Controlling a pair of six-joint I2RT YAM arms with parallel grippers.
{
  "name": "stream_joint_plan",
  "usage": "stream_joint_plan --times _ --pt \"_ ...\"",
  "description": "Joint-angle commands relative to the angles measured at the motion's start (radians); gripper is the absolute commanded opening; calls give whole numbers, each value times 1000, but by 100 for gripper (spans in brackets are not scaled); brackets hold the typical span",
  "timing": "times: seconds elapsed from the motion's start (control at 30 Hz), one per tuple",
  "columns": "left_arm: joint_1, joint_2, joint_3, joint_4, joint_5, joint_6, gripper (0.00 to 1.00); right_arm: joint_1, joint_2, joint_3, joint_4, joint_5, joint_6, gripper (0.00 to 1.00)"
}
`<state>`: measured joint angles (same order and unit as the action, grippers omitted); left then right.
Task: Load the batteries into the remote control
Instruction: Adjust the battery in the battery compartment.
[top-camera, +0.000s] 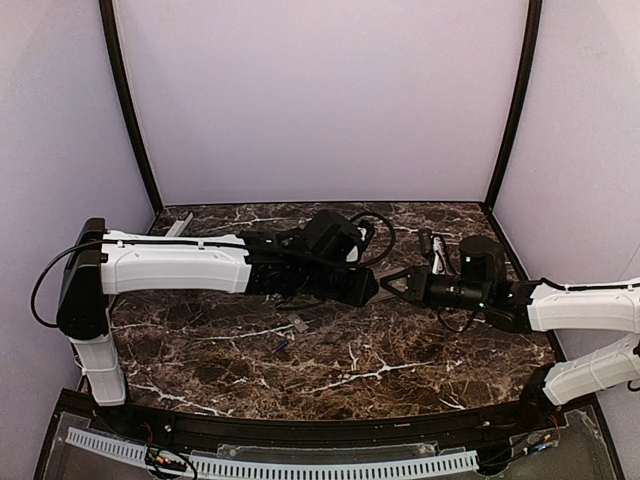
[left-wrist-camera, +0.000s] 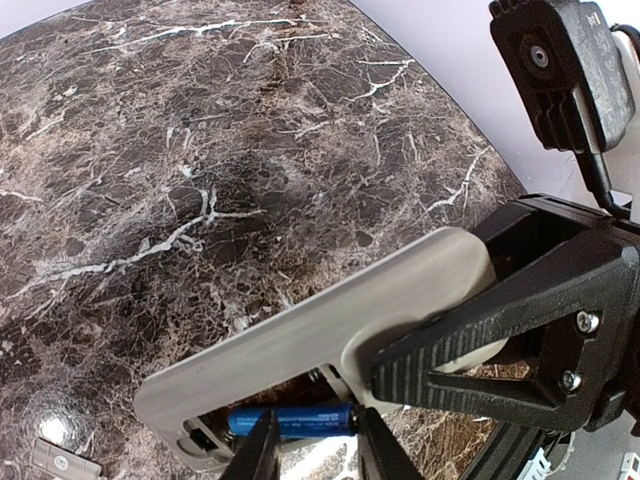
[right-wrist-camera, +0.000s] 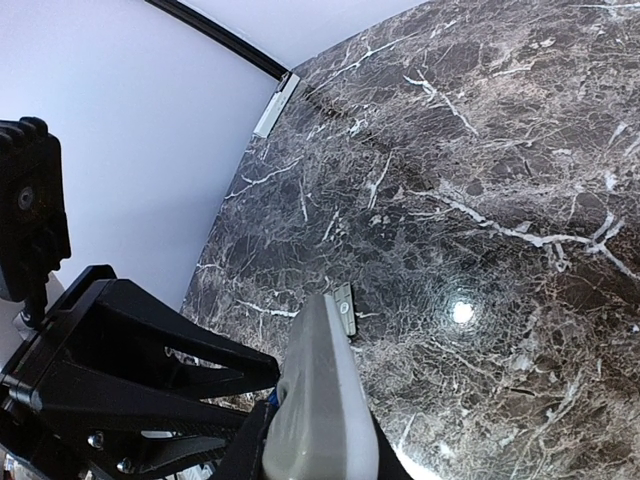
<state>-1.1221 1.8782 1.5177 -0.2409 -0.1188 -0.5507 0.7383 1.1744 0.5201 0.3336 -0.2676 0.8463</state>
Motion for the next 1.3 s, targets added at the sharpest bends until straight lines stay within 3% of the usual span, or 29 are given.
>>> stream_joint_plan --times 0.0,1.27 --pt "4 -17 -15 -15 1 -10 26 15 -22 25 17 8 -10 0" --pt "32 9 -64 -44 -5 -76 17 15 -83 6 95 -25 -20 0"
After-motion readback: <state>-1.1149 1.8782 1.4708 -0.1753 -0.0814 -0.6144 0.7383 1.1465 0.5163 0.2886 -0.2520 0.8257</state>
